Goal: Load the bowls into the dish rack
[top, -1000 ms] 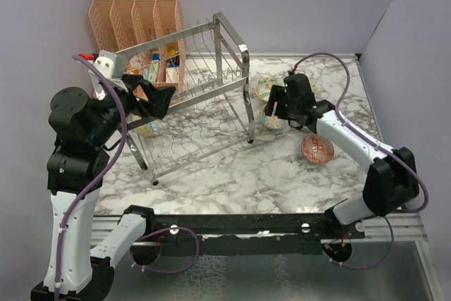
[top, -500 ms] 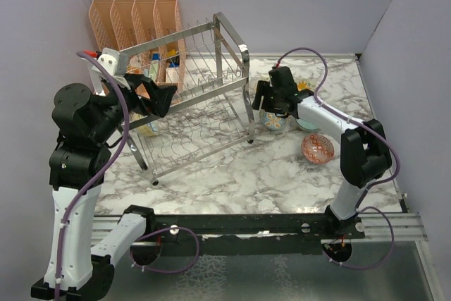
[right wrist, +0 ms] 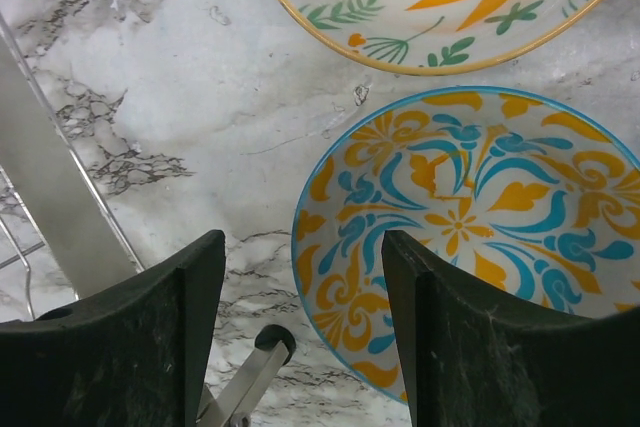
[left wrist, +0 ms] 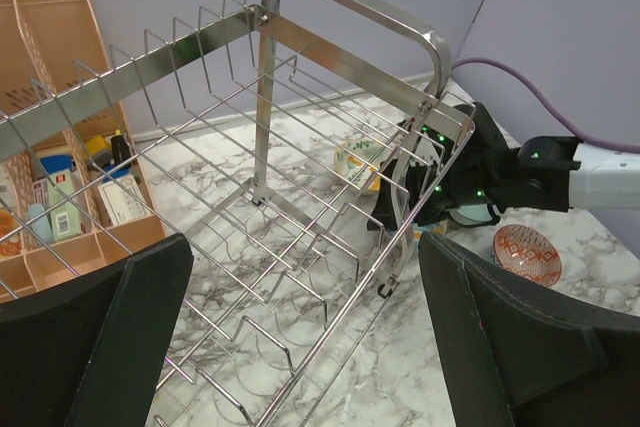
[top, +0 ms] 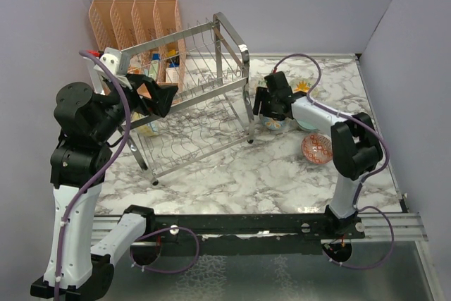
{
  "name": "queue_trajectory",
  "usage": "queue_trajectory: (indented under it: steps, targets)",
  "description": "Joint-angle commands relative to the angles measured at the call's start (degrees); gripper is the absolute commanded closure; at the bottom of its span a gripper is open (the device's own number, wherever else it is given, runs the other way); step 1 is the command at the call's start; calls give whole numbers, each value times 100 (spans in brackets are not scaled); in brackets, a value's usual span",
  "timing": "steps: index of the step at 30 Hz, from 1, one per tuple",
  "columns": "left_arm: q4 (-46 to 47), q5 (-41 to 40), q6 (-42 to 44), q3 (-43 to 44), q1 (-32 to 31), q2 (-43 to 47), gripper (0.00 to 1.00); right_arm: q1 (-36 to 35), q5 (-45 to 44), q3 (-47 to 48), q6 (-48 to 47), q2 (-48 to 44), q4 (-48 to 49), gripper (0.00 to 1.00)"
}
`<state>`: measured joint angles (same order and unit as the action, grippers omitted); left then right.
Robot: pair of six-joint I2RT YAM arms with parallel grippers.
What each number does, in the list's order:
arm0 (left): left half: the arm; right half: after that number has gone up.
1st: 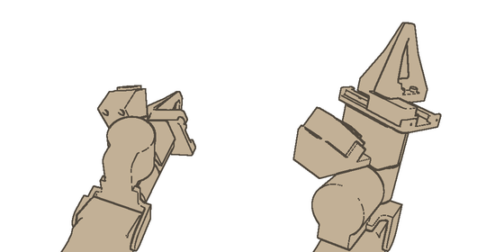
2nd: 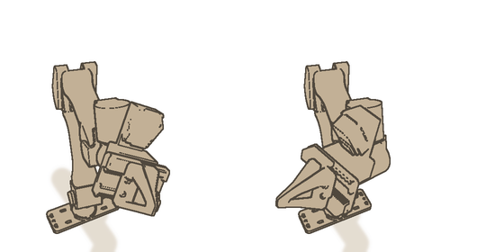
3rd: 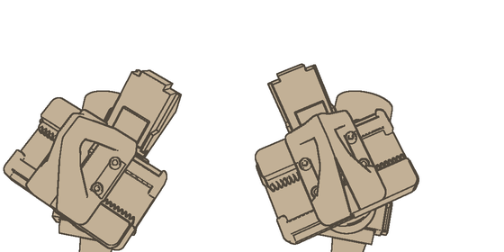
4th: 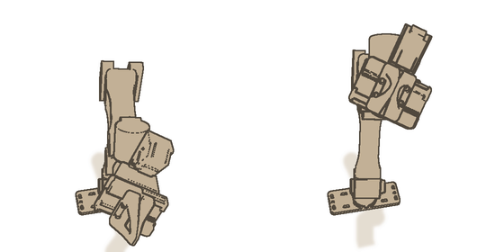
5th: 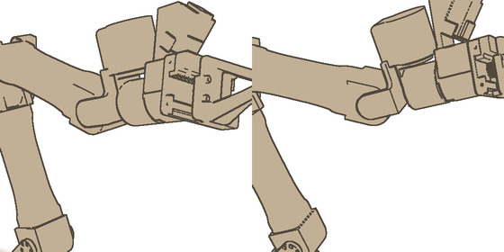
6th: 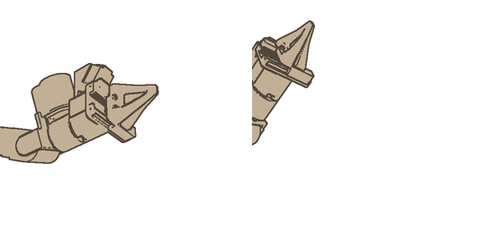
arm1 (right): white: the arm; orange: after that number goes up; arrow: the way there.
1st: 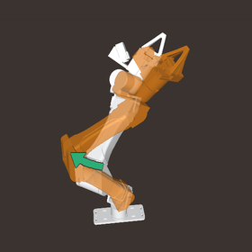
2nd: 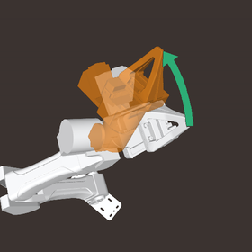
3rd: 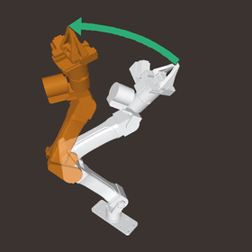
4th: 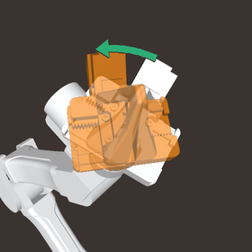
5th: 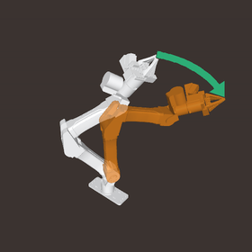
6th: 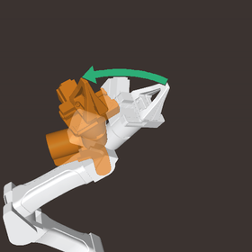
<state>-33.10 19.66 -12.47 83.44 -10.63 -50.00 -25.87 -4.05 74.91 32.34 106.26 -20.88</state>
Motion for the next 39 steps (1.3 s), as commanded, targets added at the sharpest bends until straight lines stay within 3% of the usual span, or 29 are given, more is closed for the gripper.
queue_trajectory:
  steps: [1,13,18,34,39]
  targets:
    - [10,-17,91,32,-50,89,1,-14,-271,-6,80,207,151,37]
    - [-56,-283,275,-68,-161,240,1,-59,-629,144,-148,475,-30,39]
    - [-73,-377,333,-65,-210,270,1,-160,-830,206,-196,592,-175,47]
    - [-69,-441,360,-56,-308,258,1,-305,-1210,14,-407,155,-446,97]
    - [-81,-445,354,-39,-308,240,1,-300,-986,-105,-470,-138,-318,99]
